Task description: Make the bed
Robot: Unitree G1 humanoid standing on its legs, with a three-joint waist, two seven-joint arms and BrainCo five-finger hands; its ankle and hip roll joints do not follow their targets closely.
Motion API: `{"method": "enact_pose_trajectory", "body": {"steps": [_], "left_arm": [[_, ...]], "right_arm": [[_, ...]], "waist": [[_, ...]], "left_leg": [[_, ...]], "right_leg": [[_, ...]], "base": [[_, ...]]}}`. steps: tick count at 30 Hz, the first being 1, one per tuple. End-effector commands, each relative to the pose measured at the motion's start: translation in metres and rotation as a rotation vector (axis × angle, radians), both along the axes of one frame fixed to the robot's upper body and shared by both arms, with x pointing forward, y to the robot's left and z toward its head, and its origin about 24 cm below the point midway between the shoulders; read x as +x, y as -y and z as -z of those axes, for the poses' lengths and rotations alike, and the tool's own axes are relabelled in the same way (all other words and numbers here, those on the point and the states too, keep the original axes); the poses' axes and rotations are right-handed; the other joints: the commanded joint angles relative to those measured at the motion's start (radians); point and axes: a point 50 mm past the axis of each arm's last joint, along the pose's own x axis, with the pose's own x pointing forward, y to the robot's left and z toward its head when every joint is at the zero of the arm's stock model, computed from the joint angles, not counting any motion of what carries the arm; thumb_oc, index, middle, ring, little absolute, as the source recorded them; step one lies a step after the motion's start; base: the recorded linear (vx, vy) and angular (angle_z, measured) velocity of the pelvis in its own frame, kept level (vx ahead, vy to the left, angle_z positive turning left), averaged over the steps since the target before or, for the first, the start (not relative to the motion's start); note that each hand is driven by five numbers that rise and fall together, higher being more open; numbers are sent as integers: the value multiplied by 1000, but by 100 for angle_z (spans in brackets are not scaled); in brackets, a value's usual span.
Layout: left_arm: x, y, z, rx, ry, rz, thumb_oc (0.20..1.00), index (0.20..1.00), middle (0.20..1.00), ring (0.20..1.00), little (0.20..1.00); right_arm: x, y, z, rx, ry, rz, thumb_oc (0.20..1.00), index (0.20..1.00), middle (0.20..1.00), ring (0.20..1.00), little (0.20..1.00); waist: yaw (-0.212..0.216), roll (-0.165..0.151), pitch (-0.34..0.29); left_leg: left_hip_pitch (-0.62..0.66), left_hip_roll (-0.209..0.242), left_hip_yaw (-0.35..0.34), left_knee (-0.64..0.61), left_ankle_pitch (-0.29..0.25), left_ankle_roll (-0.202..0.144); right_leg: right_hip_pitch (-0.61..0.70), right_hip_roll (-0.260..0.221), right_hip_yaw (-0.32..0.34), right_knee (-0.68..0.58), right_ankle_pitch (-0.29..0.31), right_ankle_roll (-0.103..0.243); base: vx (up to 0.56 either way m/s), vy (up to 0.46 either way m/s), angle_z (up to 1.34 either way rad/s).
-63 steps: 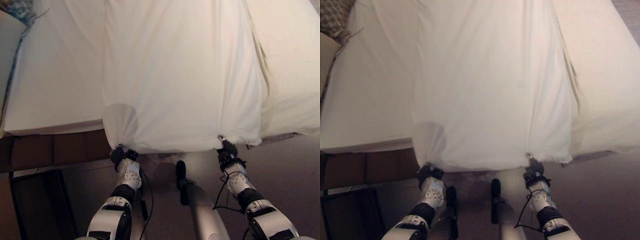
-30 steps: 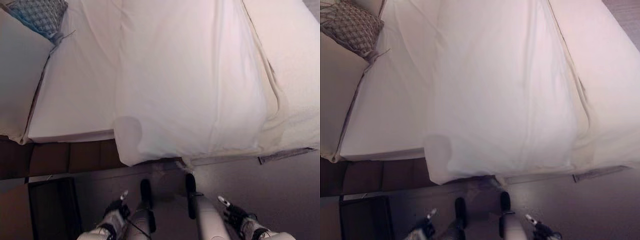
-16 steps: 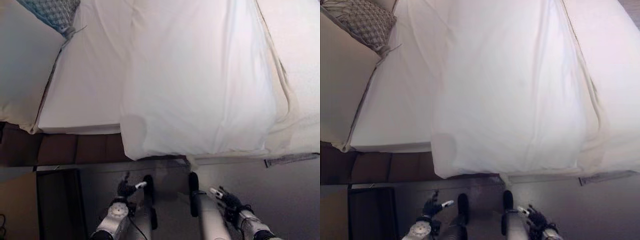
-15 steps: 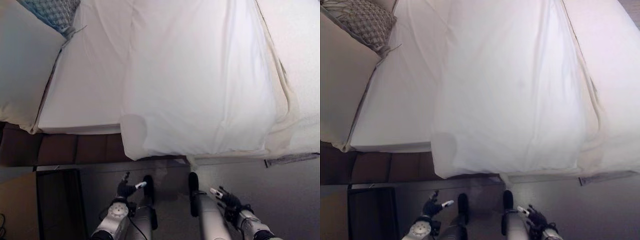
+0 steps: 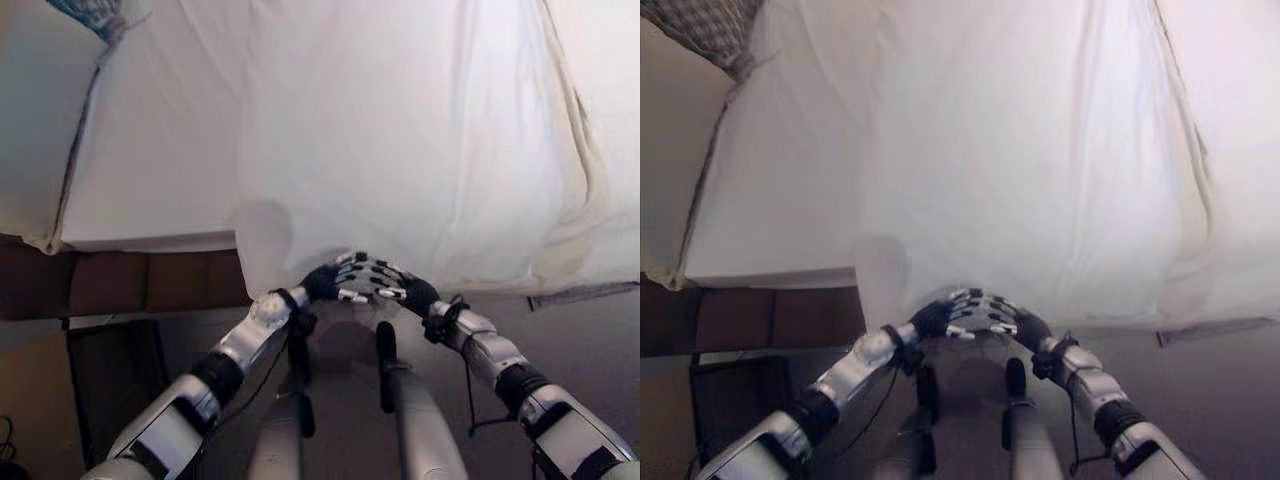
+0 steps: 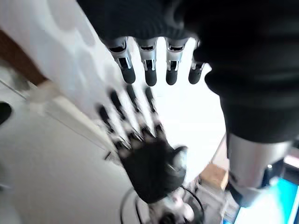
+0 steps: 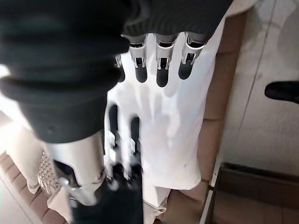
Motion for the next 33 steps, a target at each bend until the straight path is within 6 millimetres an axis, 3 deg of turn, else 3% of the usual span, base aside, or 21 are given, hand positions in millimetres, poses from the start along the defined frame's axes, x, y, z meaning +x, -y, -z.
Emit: {"method": "enact_pose_trajectory", "body": {"steps": [1, 7, 11, 12, 14, 17, 20, 21, 24, 25, 33], "left_arm": [[2, 0, -9, -60, -17, 69, 1000, 1000, 1000, 1000, 1000], [24, 2, -50, -113, 97, 5, 1000, 1000, 1000, 1000, 1000], [41, -9, -76, -123, 209, -151, 1000, 1000, 1000, 1000, 1000], [50, -17, -92, -91, 285, -247, 1000, 1000, 1000, 1000, 1000], [50, -17, -93, -91, 287, -247, 1000, 1000, 1000, 1000, 1000], [66, -44, -110, -56, 352, -460, 1000, 1000, 1000, 1000, 1000], [73, -57, -129, -57, 398, -559, 1000, 1000, 1000, 1000, 1000], [77, -67, -143, -22, 450, -634, 1000, 1000, 1000, 1000, 1000], [80, -81, -150, 17, 463, -676, 1000, 1000, 1000, 1000, 1000], [81, -90, -157, 31, 473, -697, 1000, 1000, 1000, 1000, 1000], [81, -129, -165, 109, 489, -878, 1000, 1000, 1000, 1000, 1000]], "right_arm": [[6, -13, -18, 111, 43, -72, 1000, 1000, 1000, 1000, 1000], [28, -20, -53, 125, 120, -73, 1000, 1000, 1000, 1000, 1000], [42, -17, -81, 137, 186, -27, 1000, 1000, 1000, 1000, 1000], [50, -15, -100, 133, 228, 0, 1000, 1000, 1000, 1000, 1000], [50, -16, -101, 133, 230, -1, 1000, 1000, 1000, 1000, 1000], [66, -10, -134, 117, 296, 126, 1000, 1000, 1000, 1000, 1000], [74, -8, -150, 121, 313, 196, 1000, 1000, 1000, 1000, 1000], [82, 4, -166, 96, 323, 309, 1000, 1000, 1000, 1000, 1000], [85, 12, -181, 55, 354, 369, 1000, 1000, 1000, 1000, 1000], [86, 24, -195, 71, 368, 421, 1000, 1000, 1000, 1000, 1000], [83, 66, -211, -3, 402, 617, 1000, 1000, 1000, 1000, 1000]], "waist": [[-7, -25, -32], [-11, -25, -30], [-10, -31, -24], [-11, -36, -21], [-11, -35, -23], [-12, -43, -25], [-15, -49, -27], [-11, -47, -29], [-6, -41, -31], [0, -37, -31], [6, -23, -31]], "left_leg": [[-85, -6, 3, 118, -60, 14], [-184, 2, -7, 196, -78, 10], [-252, 6, -14, 272, -102, 9], [-302, 8, -15, 320, -109, 7], [-309, 9, -16, 325, -111, 7], [-391, 14, -19, 403, -135, 9], [-436, 21, -16, 437, -141, 7], [-484, 30, -17, 482, -148, 3], [-511, 29, -21, 506, -157, 6], [-538, 31, -18, 537, -168, 5], [-564, 25, -9, 527, -161, 1]], "right_leg": [[-5, -22, 39, -95, 70, 92], [-99, -18, 36, -18, 50, 80], [-164, -16, 37, 53, 28, 71], [-210, -17, 38, 94, 27, 68], [-216, -17, 37, 97, 26, 68], [-302, -15, 37, 170, 11, 62], [-341, -17, 37, 197, 12, 62], [-379, -21, 30, 236, -5, 56], [-412, -19, 32, 267, -14, 54], [-436, -21, 30, 288, -19, 55], [-465, -35, 15, 295, -25, 58]], "base": [[-54, -18, -3], [-15, -5, 2], [-23, -10, -1], [-38, -6, -1], [-34, -7, 0], [-34, -5, -1], [-37, -23, -2], [-32, -25, -1], [-10, -4, -3], [0, 0, 0], [-2, -4, -1]]}}
